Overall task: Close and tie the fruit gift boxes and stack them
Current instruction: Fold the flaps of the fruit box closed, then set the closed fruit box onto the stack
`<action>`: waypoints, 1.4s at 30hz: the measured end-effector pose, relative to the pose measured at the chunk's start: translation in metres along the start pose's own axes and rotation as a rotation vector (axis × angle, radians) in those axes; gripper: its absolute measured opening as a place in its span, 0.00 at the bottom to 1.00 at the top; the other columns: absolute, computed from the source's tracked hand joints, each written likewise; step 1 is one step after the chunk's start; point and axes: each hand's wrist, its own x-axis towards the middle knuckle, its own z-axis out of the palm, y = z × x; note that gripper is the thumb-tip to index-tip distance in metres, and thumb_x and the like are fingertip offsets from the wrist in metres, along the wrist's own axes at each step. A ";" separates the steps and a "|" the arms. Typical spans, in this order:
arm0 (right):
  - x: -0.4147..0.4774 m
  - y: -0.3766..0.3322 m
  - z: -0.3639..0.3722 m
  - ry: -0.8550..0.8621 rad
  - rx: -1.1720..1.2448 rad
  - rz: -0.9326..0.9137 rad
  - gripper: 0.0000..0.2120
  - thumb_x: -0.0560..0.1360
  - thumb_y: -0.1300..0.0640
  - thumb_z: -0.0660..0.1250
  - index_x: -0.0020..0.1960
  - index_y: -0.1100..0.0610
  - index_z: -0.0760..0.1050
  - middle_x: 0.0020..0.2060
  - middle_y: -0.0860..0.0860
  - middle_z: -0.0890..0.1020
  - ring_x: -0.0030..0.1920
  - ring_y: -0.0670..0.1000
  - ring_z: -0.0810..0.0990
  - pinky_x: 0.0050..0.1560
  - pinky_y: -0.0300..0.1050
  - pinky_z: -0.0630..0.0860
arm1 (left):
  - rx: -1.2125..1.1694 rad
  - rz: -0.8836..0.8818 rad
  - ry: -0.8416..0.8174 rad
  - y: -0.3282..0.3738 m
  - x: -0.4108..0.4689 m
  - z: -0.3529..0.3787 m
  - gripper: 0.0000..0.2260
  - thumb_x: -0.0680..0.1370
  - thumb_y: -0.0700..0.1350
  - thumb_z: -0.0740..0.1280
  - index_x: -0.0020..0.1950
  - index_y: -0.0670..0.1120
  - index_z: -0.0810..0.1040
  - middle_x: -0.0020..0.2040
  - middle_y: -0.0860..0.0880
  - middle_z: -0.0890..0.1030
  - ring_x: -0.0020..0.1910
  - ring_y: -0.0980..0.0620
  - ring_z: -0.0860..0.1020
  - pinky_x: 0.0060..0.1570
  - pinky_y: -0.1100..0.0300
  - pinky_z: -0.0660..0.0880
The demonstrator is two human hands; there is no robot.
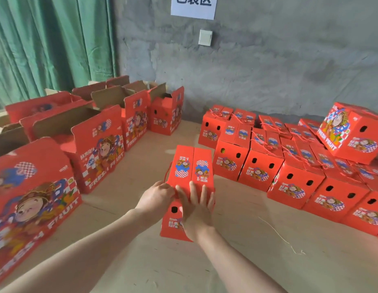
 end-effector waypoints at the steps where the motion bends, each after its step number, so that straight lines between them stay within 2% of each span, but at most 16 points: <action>1: 0.005 0.000 0.001 -0.012 -0.017 0.011 0.40 0.80 0.53 0.60 0.75 0.41 0.31 0.76 0.55 0.33 0.73 0.69 0.32 0.68 0.66 0.29 | -0.002 0.026 0.015 -0.006 0.003 0.002 0.12 0.82 0.47 0.58 0.57 0.48 0.80 0.56 0.53 0.79 0.58 0.51 0.72 0.56 0.58 0.71; 4: 0.032 -0.009 -0.002 -0.059 -0.063 0.062 0.44 0.78 0.53 0.62 0.73 0.41 0.27 0.75 0.54 0.30 0.72 0.68 0.29 0.67 0.65 0.27 | -0.022 0.035 0.045 -0.028 0.022 0.002 0.13 0.82 0.48 0.57 0.61 0.51 0.79 0.61 0.54 0.76 0.60 0.51 0.70 0.55 0.61 0.69; 6: 0.057 -0.015 -0.004 -0.070 -0.042 0.087 0.45 0.78 0.54 0.63 0.74 0.40 0.28 0.75 0.54 0.30 0.72 0.67 0.29 0.67 0.64 0.27 | -0.012 0.004 -0.015 -0.043 0.041 0.001 0.14 0.82 0.47 0.57 0.64 0.54 0.76 0.64 0.54 0.73 0.62 0.51 0.69 0.56 0.62 0.69; 8: 0.084 -0.018 -0.007 -0.068 -0.014 0.110 0.45 0.77 0.55 0.64 0.74 0.39 0.31 0.75 0.53 0.31 0.73 0.66 0.30 0.68 0.64 0.28 | 0.022 0.016 -0.142 -0.060 0.058 0.002 0.20 0.80 0.44 0.58 0.73 0.52 0.66 0.72 0.52 0.65 0.67 0.50 0.66 0.63 0.60 0.67; 9: 0.096 -0.018 -0.009 -0.066 -0.010 0.126 0.45 0.76 0.56 0.64 0.75 0.39 0.32 0.75 0.52 0.32 0.73 0.65 0.30 0.68 0.64 0.29 | 0.047 0.038 -0.216 -0.069 0.066 0.003 0.25 0.80 0.42 0.58 0.76 0.50 0.58 0.76 0.51 0.58 0.71 0.48 0.62 0.67 0.59 0.64; 11: 0.119 -0.019 -0.012 -0.066 -0.026 0.161 0.46 0.75 0.59 0.64 0.75 0.39 0.33 0.76 0.53 0.33 0.74 0.66 0.32 0.69 0.65 0.31 | 0.089 0.061 -0.341 -0.087 0.079 0.004 0.33 0.78 0.39 0.57 0.79 0.49 0.44 0.79 0.52 0.44 0.77 0.49 0.51 0.71 0.55 0.57; 13: 0.140 -0.020 -0.017 -0.084 -0.050 0.192 0.45 0.75 0.62 0.62 0.75 0.40 0.33 0.76 0.54 0.33 0.73 0.67 0.32 0.69 0.67 0.33 | 0.158 0.090 -0.394 -0.100 0.098 0.003 0.35 0.78 0.39 0.57 0.78 0.50 0.38 0.78 0.53 0.39 0.77 0.49 0.45 0.72 0.52 0.53; 17: 0.178 -0.015 -0.030 -0.183 -0.042 0.274 0.46 0.75 0.63 0.62 0.75 0.42 0.31 0.75 0.55 0.31 0.73 0.68 0.31 0.69 0.68 0.34 | 0.251 0.128 -0.484 -0.110 0.146 -0.005 0.36 0.79 0.44 0.60 0.78 0.50 0.38 0.78 0.53 0.39 0.77 0.48 0.42 0.74 0.46 0.48; 20: 0.203 -0.019 -0.030 -0.162 -0.101 0.351 0.44 0.76 0.60 0.62 0.77 0.49 0.33 0.75 0.63 0.36 0.73 0.72 0.37 0.71 0.68 0.40 | 0.265 0.117 -0.499 -0.107 0.174 -0.001 0.35 0.79 0.43 0.60 0.78 0.49 0.39 0.78 0.52 0.40 0.77 0.47 0.40 0.74 0.44 0.45; 23: 0.232 -0.021 -0.025 -0.108 -0.120 0.440 0.29 0.82 0.61 0.49 0.77 0.59 0.36 0.73 0.73 0.45 0.71 0.77 0.45 0.69 0.72 0.49 | 0.285 0.098 -0.452 -0.099 0.191 0.017 0.36 0.80 0.48 0.59 0.77 0.45 0.37 0.78 0.48 0.39 0.77 0.46 0.39 0.74 0.43 0.44; 25: 0.254 -0.011 -0.025 -0.109 -0.119 0.448 0.25 0.83 0.64 0.43 0.77 0.62 0.37 0.71 0.75 0.46 0.70 0.79 0.47 0.67 0.74 0.51 | 0.245 0.059 -0.412 -0.096 0.203 0.033 0.36 0.80 0.50 0.58 0.77 0.45 0.35 0.78 0.47 0.36 0.76 0.46 0.37 0.73 0.42 0.42; 27: 0.273 0.006 -0.024 -0.103 -0.142 0.459 0.26 0.82 0.65 0.43 0.76 0.63 0.37 0.71 0.76 0.46 0.69 0.80 0.48 0.66 0.75 0.52 | 0.170 0.016 -0.371 -0.096 0.222 0.046 0.38 0.79 0.52 0.59 0.77 0.48 0.35 0.77 0.46 0.36 0.76 0.44 0.37 0.72 0.41 0.41; 29: 0.293 0.026 -0.022 -0.076 -0.151 0.480 0.26 0.82 0.65 0.44 0.76 0.63 0.37 0.70 0.77 0.46 0.68 0.81 0.49 0.65 0.75 0.53 | 0.158 0.020 -0.338 -0.096 0.247 0.054 0.40 0.77 0.54 0.62 0.78 0.49 0.38 0.77 0.47 0.41 0.76 0.43 0.40 0.72 0.42 0.43; 35: 0.346 0.069 -0.013 0.001 -0.154 0.450 0.25 0.83 0.63 0.44 0.77 0.63 0.39 0.70 0.77 0.49 0.68 0.80 0.51 0.65 0.75 0.54 | 0.246 0.077 -0.300 -0.091 0.315 0.064 0.40 0.75 0.51 0.65 0.78 0.47 0.42 0.78 0.49 0.47 0.77 0.45 0.45 0.73 0.43 0.46; 39: 0.351 0.080 0.000 0.203 0.000 0.363 0.30 0.80 0.53 0.54 0.76 0.63 0.47 0.73 0.71 0.49 0.72 0.74 0.49 0.69 0.72 0.47 | 0.209 0.072 -0.291 -0.097 0.330 0.069 0.39 0.75 0.45 0.64 0.78 0.50 0.42 0.77 0.51 0.46 0.77 0.48 0.45 0.73 0.42 0.45; 42: 0.352 0.083 -0.002 0.166 -0.024 0.381 0.31 0.81 0.47 0.53 0.77 0.60 0.44 0.74 0.70 0.48 0.73 0.73 0.47 0.69 0.72 0.46 | 0.126 0.121 -0.252 -0.105 0.335 0.066 0.34 0.77 0.45 0.61 0.78 0.52 0.46 0.77 0.52 0.49 0.77 0.50 0.46 0.74 0.42 0.44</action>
